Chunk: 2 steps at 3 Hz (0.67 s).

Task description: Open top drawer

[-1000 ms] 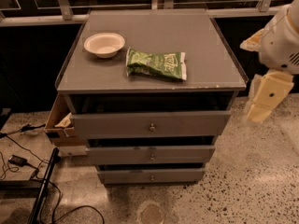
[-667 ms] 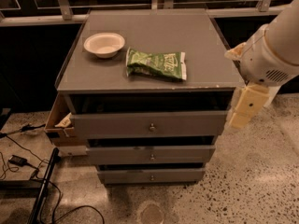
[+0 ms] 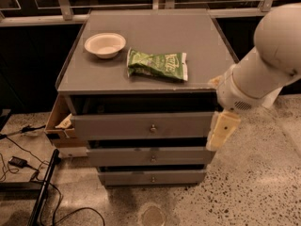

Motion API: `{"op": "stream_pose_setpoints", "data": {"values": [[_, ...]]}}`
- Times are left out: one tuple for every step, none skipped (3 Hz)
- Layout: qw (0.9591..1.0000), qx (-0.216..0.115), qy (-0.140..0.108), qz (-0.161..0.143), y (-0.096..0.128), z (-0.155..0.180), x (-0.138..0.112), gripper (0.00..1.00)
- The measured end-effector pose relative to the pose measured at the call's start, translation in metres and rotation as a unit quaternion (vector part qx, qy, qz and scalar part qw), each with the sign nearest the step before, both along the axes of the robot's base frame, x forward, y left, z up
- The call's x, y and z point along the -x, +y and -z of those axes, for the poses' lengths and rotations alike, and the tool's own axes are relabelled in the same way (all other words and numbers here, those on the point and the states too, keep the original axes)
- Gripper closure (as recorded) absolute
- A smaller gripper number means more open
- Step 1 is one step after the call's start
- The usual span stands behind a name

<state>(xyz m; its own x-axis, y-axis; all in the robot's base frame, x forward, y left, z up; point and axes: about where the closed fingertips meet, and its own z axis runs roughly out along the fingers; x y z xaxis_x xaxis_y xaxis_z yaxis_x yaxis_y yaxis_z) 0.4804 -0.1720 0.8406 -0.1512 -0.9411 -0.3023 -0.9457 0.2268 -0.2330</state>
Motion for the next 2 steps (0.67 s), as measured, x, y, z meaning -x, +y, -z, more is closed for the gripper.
{"op": "stream_pose_setpoints", "data": {"values": [[0.9998,0.001,0.021,0.002,0.002,0.031,0.002,0.00],[0.9998,-0.007,0.020,-0.006,0.010,0.058,-0.001,0.00]]}}
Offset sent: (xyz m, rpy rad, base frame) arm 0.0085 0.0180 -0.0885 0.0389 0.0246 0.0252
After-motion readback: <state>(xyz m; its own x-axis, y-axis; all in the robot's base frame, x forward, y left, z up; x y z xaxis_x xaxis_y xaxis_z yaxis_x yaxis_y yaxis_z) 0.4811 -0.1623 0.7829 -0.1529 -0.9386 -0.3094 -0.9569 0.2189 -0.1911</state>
